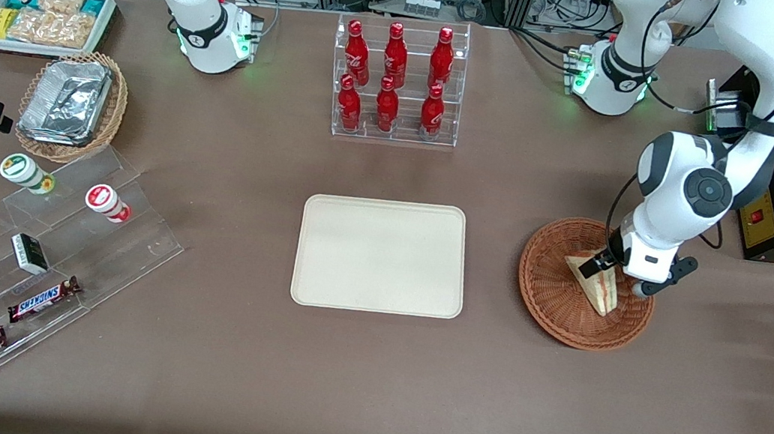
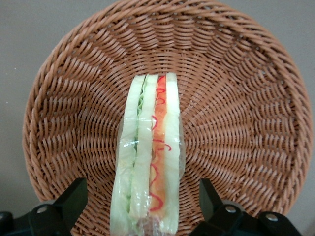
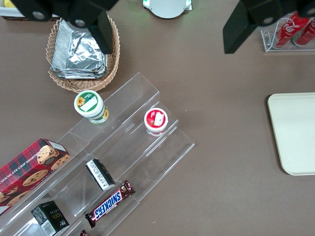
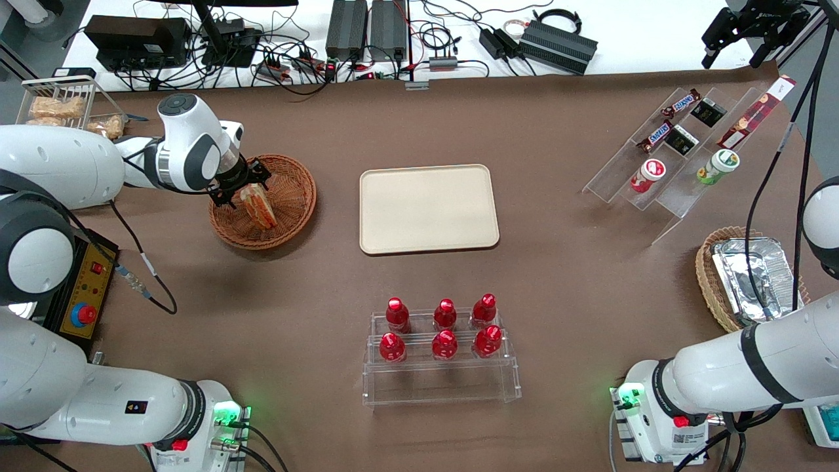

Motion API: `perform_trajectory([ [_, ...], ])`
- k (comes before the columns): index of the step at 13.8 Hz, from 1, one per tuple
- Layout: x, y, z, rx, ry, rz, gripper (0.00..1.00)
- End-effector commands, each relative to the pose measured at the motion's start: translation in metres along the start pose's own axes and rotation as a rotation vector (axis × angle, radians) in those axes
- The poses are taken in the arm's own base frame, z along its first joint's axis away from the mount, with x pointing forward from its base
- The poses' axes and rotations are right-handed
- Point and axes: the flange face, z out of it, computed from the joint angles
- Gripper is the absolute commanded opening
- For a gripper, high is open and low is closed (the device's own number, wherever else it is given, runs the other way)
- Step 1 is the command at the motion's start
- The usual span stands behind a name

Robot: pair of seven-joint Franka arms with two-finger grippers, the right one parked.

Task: Place sandwich from basket to tray
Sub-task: 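Lower the left gripper and grasp the sandwich upright, then lift the sandwich and carry it over the cream tray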

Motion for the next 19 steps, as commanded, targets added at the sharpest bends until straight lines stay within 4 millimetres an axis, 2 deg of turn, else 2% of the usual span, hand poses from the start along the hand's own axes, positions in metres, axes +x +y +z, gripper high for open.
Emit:
perform_trajectory([
  [1,0.002,0.000,0.007,-0.003,0.007,-0.025,1.00],
  [2,0.001,0.000,0.011,0.002,0.002,-0.034,0.98],
  [3,0.002,0.000,0.013,0.004,0.000,-0.060,0.89],
  [4,0.002,-0.001,0.016,0.008,-0.005,-0.088,0.63],
  [5,0.000,0.000,0.015,0.009,-0.004,-0.088,0.14],
  [6,0.001,0.001,0.013,0.008,-0.003,-0.079,0.00],
  [9,0.005,0.006,-0.008,-0.004,0.011,-0.050,0.00],
  [10,0.011,0.011,-0.022,0.002,0.004,-0.033,0.00],
  [12,0.026,0.033,-0.058,0.042,-0.038,-0.013,0.00],
  [14,0.037,0.056,-0.081,0.073,-0.077,0.003,0.00],
  [16,0.022,0.092,-0.087,0.074,-0.080,0.063,0.00],
  [19,-0.018,0.147,-0.075,0.080,-0.082,0.160,0.00],
])
